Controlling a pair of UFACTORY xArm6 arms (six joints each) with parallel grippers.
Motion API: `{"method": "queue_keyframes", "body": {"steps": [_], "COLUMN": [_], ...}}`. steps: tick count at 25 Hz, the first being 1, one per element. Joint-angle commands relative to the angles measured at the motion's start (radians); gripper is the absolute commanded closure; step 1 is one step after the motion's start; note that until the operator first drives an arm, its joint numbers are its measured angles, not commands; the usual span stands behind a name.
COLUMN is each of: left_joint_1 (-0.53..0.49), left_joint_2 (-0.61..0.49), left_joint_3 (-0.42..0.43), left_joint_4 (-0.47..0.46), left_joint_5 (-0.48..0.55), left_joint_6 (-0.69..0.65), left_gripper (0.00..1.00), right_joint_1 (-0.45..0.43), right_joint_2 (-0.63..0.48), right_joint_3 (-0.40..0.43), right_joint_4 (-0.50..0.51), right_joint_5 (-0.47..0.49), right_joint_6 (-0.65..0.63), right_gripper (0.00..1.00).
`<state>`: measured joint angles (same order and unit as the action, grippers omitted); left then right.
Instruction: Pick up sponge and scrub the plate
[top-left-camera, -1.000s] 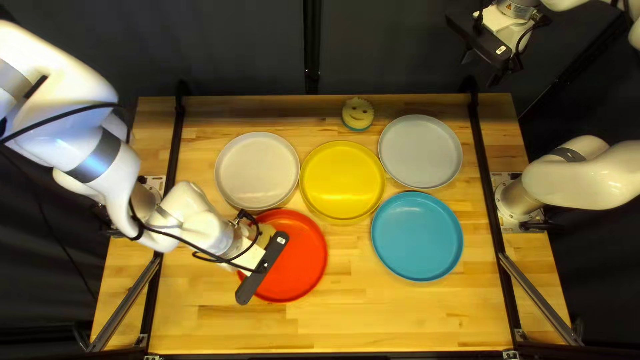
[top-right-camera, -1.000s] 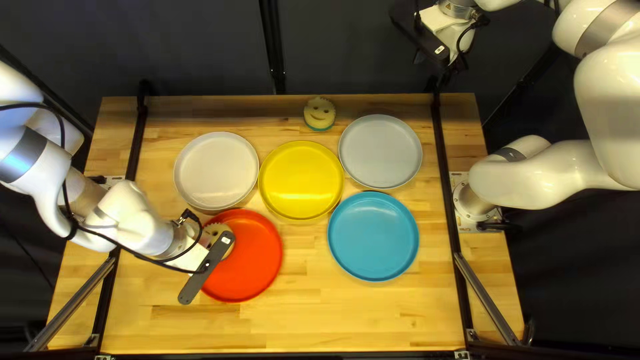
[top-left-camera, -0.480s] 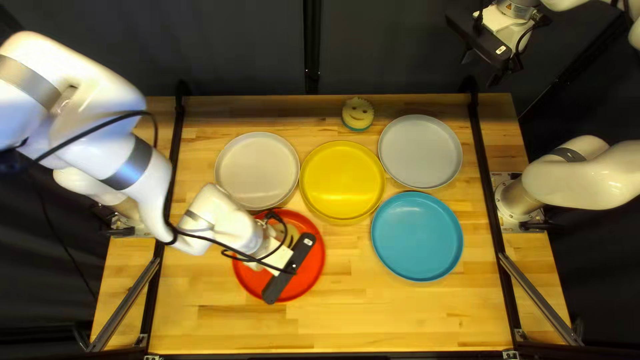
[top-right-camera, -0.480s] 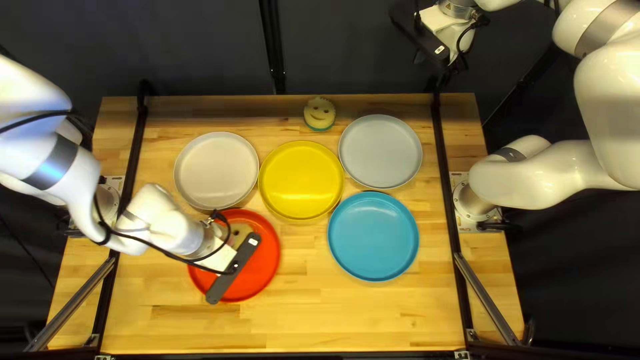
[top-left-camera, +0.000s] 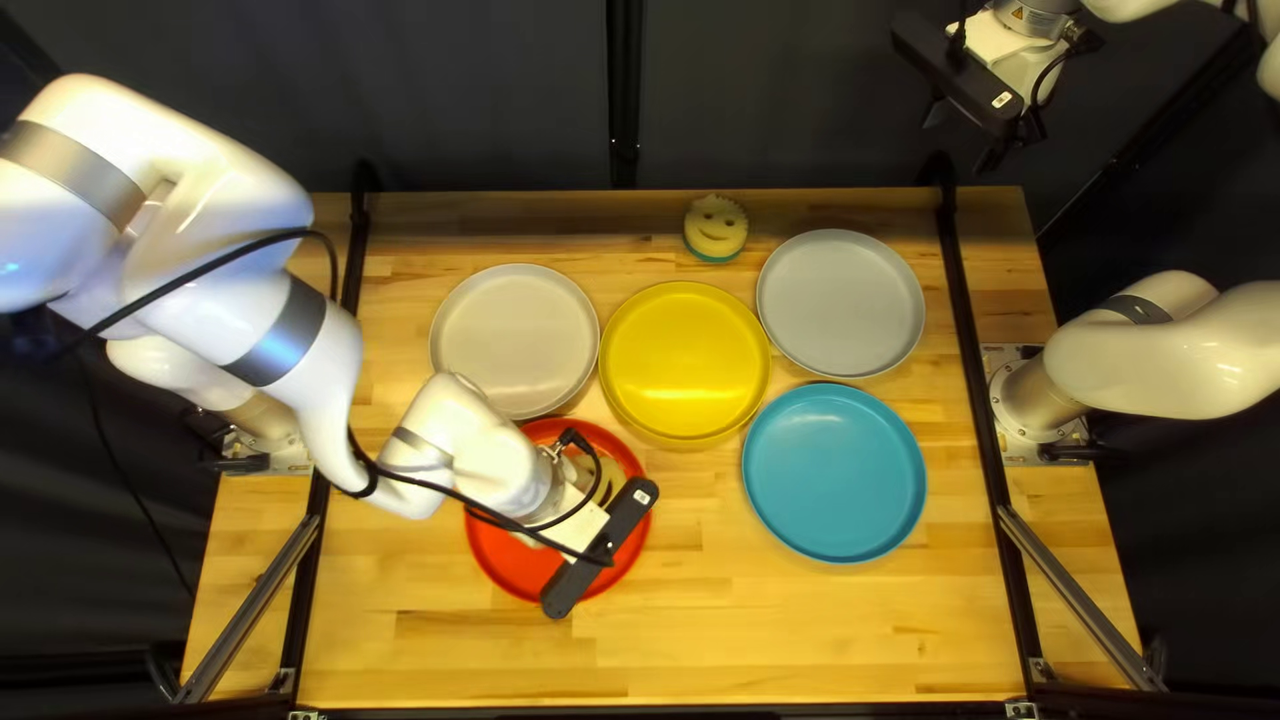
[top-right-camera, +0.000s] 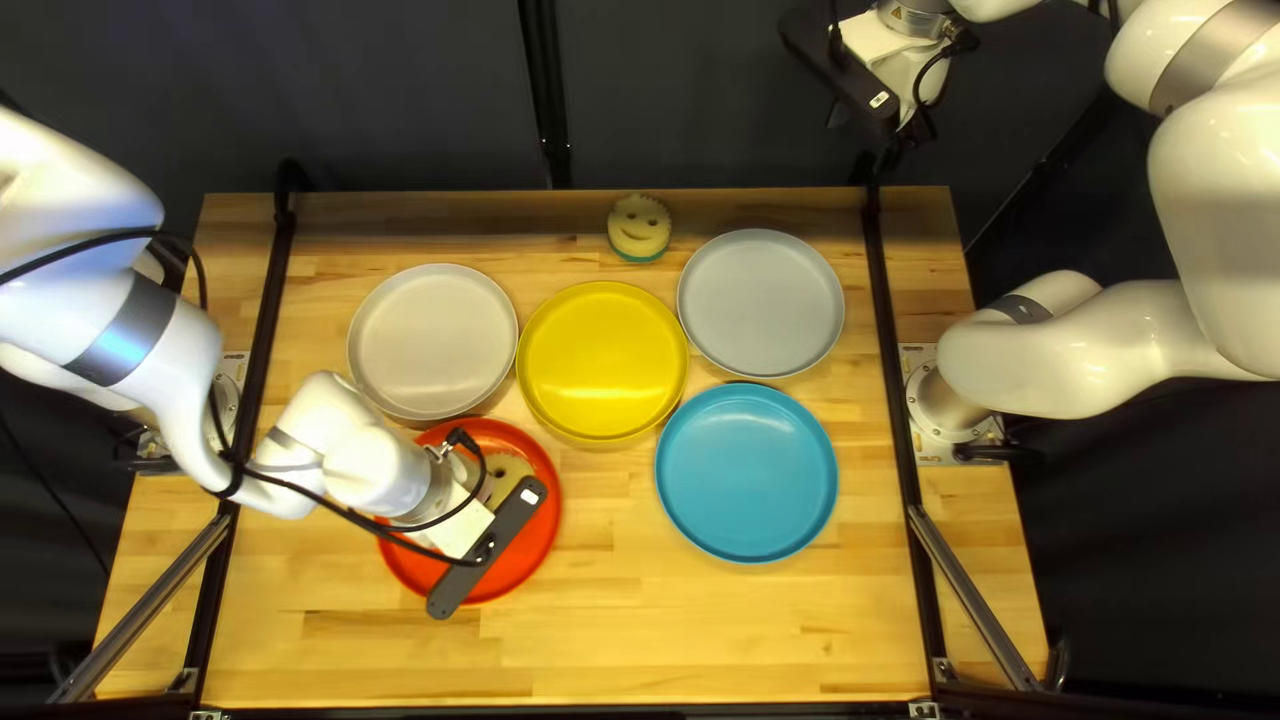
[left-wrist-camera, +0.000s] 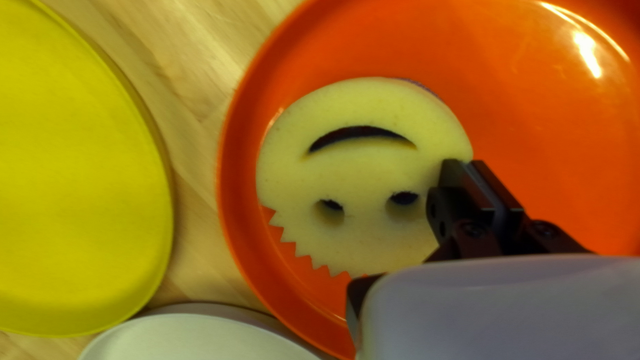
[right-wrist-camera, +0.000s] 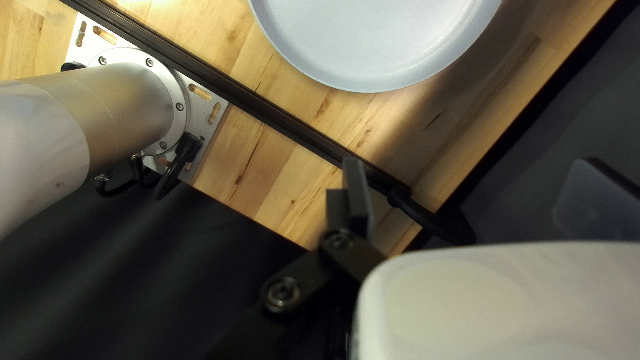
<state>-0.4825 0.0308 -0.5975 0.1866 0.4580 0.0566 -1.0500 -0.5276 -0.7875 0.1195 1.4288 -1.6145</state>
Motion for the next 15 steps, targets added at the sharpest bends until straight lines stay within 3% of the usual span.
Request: {"method": "queue_keyframes", "body": {"steps": [1, 10, 15], "left_joint_1": [-0.086, -0.197, -0.149], "left_joint_2": [-0.051, 0.026, -0.015], "left_joint_3": [0.039, -0.077, -0.020], "left_joint_4": [0.016, 0.021, 0.023], "left_joint_5": [0.033, 0.091, 0.072], "left_joint_6": [-0.118, -0.214, -0.177], "left_gripper": [1.00, 1.00, 1.00], "right_joint_1": [0.000, 0.000, 0.000], "right_joint_2": [0.000, 0.000, 0.000], "right_joint_3": [0.000, 0.000, 0.000], "right_joint_4": [0.000, 0.000, 0.000], "right_joint_5": [0.000, 0.000, 0.000], "right_joint_6": [0.000, 0.000, 0.000], "right_gripper": [0.00, 0.00, 0.00]}}
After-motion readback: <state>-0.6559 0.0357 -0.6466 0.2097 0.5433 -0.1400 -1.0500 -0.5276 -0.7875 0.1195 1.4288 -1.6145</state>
